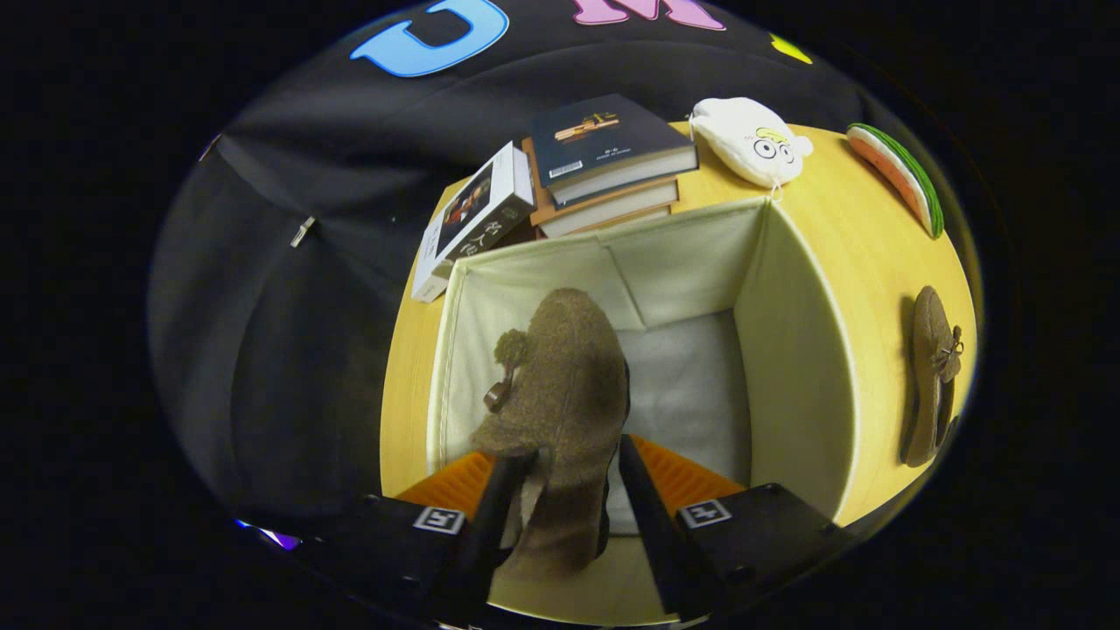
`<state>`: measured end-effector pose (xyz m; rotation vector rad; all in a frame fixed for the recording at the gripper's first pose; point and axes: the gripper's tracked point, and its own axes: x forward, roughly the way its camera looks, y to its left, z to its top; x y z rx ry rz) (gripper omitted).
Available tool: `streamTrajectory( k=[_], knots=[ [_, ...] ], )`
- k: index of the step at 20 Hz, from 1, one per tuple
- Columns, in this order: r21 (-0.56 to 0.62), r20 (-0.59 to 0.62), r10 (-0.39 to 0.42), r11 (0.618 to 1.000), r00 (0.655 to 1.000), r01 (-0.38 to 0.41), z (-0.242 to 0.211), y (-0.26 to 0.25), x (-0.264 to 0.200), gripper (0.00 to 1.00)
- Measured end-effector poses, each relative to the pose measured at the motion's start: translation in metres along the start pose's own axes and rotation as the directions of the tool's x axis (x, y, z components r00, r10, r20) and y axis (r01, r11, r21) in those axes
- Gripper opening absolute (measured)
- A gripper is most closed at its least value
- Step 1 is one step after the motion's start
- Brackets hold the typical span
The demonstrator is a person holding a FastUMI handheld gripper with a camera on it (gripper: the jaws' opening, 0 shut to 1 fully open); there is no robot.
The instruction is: Open the storage box then place both shoes into the box .Put the left shoe in first, then the right shoe, with the right side of both shoes facing outward in a uniform manner.
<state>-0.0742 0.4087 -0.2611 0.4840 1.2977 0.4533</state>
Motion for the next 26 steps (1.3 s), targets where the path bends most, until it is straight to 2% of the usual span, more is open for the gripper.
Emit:
streamTrajectory(
  k=[1, 3, 7, 13, 17, 20, 26],
  knots=[
    [-0.002, -0.004, 0.035, 0.999, 0.999, -0.035, 0.001, 0.006, 0.000, 0.88],
    [0.004, -0.002, 0.078, 0.997, 0.997, -0.078, 0.002, 0.016, -0.006, 0.99],
    [-0.010, 0.023, 0.129, 0.992, 0.991, -0.129, 0.008, 0.018, -0.030, 0.99],
    [-0.123, 0.198, 0.159, 0.983, 0.967, -0.136, 0.026, -0.007, -0.094, 0.98],
    [-0.147, 0.341, 0.142, 0.984, 0.929, -0.096, 0.053, -0.053, -0.144, 0.98],
    [-0.138, 0.420, 0.079, 0.990, 0.904, -0.023, 0.068, -0.106, -0.175, 0.98],
    [-0.101, 0.449, -0.059, 0.988, 0.892, 0.116, 0.069, -0.218, -0.201, 0.98]
  ],
)
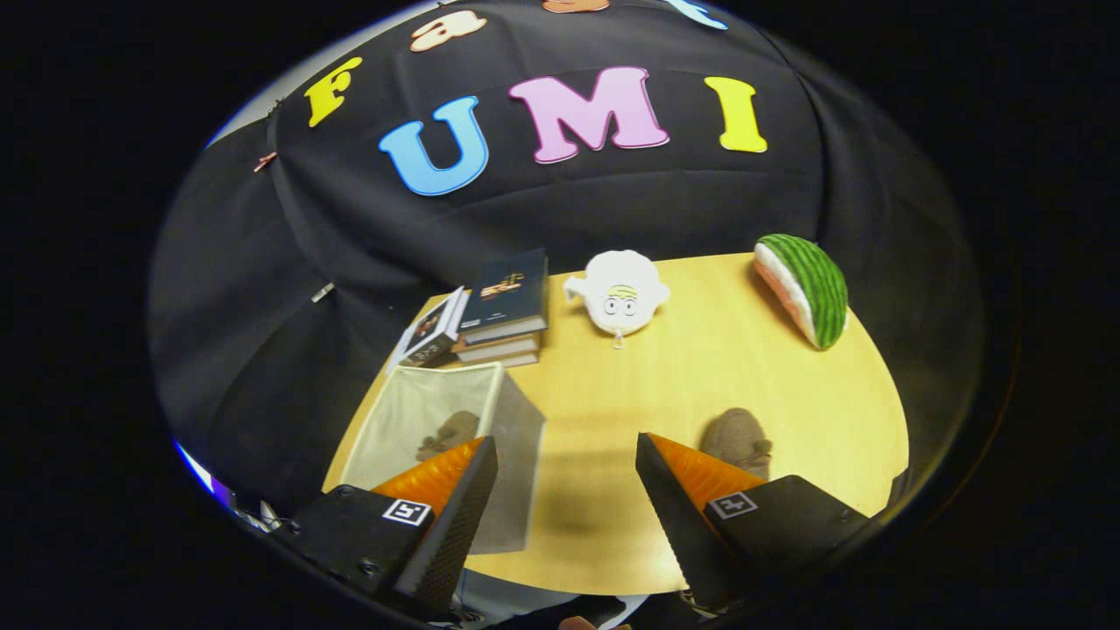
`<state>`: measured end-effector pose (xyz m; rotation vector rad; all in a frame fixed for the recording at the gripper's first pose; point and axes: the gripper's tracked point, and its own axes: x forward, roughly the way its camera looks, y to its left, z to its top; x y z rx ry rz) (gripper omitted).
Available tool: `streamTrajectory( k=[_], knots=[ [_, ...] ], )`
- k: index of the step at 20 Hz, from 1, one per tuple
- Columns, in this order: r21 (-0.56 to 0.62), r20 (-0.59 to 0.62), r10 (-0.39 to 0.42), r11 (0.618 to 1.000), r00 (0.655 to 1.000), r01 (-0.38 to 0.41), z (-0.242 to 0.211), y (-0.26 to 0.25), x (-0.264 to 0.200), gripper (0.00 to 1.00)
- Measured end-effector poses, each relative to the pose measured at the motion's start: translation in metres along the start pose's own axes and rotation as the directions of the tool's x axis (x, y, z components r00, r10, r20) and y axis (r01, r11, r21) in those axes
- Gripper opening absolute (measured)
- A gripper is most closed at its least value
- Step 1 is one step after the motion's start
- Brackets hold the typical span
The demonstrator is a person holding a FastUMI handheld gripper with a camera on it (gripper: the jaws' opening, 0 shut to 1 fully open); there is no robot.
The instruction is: Open the storage box then place both shoes into the box .Put the left shoe in first, then the right shoe, with the right side of both shoes facing outward in a uniform manner.
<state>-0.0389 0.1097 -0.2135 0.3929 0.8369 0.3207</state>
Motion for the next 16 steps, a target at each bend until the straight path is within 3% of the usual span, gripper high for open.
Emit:
streamTrajectory(
  k=[7, 16],
  knots=[
    [-0.076, -0.067, -0.143, 0.988, 0.988, 0.137, -0.052, -0.109, 0.002, 0.99],
    [-0.176, -0.218, -0.311, 0.945, 0.925, 0.276, -0.128, -0.193, 0.042, 0.99]
  ],
)
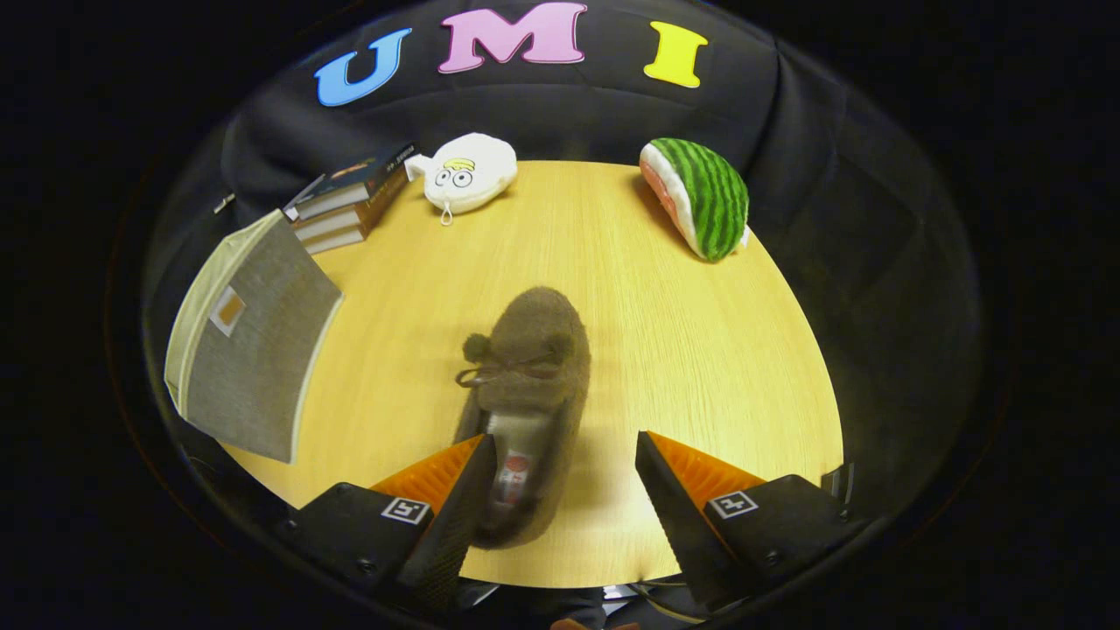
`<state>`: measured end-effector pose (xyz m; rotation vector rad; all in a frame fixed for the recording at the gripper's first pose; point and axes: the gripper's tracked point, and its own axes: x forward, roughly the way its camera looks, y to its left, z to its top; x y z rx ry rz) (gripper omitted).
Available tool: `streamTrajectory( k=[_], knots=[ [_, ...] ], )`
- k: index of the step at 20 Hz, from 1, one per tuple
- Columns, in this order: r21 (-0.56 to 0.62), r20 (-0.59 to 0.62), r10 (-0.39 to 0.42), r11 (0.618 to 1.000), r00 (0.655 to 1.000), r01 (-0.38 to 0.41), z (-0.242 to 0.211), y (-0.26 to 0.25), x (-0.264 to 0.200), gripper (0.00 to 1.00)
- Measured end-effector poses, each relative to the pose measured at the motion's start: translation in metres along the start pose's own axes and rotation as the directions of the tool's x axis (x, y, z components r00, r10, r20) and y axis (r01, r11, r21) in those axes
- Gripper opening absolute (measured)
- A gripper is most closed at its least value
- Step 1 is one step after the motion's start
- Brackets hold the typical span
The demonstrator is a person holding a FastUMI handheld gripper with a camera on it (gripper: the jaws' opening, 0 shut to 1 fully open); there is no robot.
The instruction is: Open the storage box then place both shoes into the box .Put the left shoe in first, then the right shoe, with the right side of both shoes facing outward in a uniform manner.
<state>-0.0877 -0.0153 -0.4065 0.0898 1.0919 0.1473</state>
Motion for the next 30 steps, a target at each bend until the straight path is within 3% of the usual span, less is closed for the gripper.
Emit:
streamTrajectory(
  k=[4, 6, 8, 11, 17, 22, 26, 30],
  knots=[
    [0.002, 0.003, -0.007, 1.000, 1.000, 0.007, 0.011, 0.000, 0.026, 0.97],
    [-0.003, -0.005, -0.027, 1.000, 1.000, 0.027, 0.016, -0.001, 0.037, 0.87],
    [-0.018, -0.021, -0.052, 0.999, 0.998, 0.051, 0.015, -0.003, 0.045, 0.69],
    [-0.009, -0.008, -0.076, 0.997, 0.997, 0.076, 0.017, -0.004, 0.042, 0.11],
    [0.074, 0.037, -0.034, 0.997, 0.999, 0.031, 0.031, 0.013, -0.001, 0.08],
    [0.127, 0.108, -0.025, 0.992, 0.994, 0.011, 0.080, 0.041, -0.056, 0.08],
    [0.180, 0.146, 0.044, 0.981, 0.988, -0.070, 0.125, 0.099, -0.099, 0.08],
    [0.146, 0.179, 0.125, 0.978, 0.976, -0.152, 0.161, 0.171, -0.133, 0.08]
  ],
)
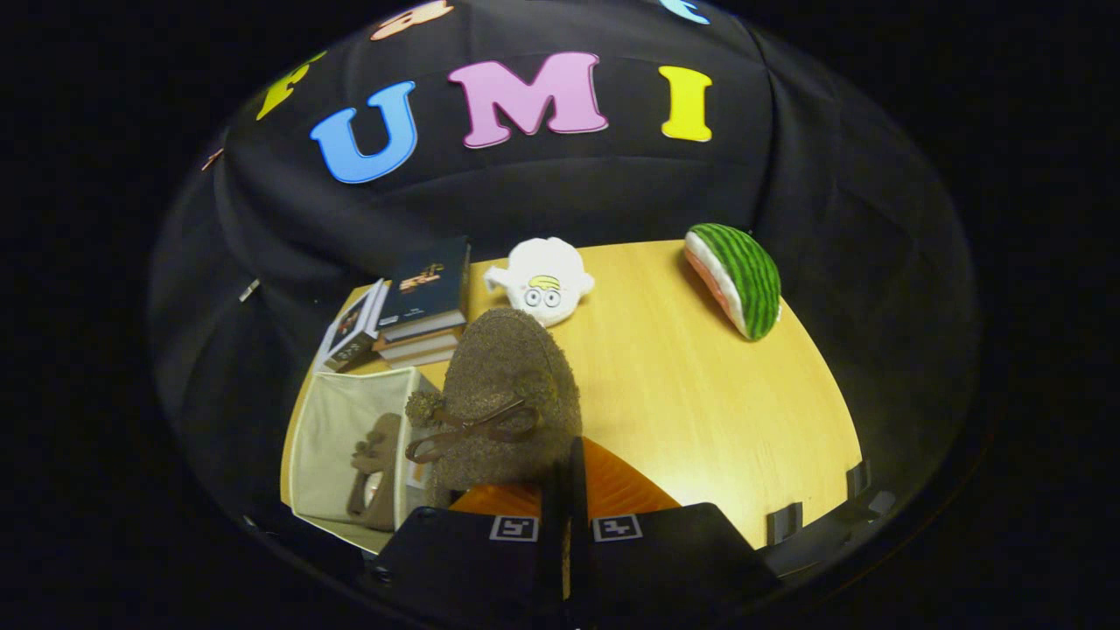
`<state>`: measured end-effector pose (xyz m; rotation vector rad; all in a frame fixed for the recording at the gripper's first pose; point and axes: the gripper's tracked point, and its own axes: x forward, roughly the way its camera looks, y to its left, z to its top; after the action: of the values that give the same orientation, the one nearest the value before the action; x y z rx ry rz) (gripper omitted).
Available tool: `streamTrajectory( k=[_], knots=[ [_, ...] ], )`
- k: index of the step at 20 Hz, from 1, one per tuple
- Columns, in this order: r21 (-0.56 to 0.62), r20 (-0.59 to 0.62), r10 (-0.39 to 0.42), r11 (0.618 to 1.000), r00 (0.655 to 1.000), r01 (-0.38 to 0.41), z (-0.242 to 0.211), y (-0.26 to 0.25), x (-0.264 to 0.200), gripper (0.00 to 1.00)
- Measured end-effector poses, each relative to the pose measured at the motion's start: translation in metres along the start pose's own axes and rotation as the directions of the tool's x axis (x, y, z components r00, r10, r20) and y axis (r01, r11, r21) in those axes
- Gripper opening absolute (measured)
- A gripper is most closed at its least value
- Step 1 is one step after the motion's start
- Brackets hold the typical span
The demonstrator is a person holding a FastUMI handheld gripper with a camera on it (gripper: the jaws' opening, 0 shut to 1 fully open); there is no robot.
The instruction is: Open the storage box then place both shoes into the box .Put the left shoe in first, then the right shoe, with the right side of both shoes facing outward in a uniform manner.
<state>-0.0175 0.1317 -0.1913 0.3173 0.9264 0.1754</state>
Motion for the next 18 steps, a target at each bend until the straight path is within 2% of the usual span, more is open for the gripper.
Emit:
streamTrajectory(
  k=[4, 8, 14, 16, 18],
  knots=[
    [-0.014, -0.048, 0.081, 0.997, 0.996, -0.082, -0.005, 0.075, 0.001, 0.08],
    [-0.033, -0.124, 0.077, 0.996, 0.989, -0.082, -0.027, 0.120, 0.016, 0.08],
    [-0.047, -0.216, 0.018, 0.998, 0.976, -0.029, -0.063, 0.135, 0.042, 0.09],
    [-0.045, -0.237, 0.019, 0.999, 0.971, -0.031, -0.071, 0.137, 0.048, 0.14],
    [-0.016, -0.240, 0.060, 0.998, 0.969, -0.066, -0.073, 0.145, 0.048, 0.22]
  ],
)
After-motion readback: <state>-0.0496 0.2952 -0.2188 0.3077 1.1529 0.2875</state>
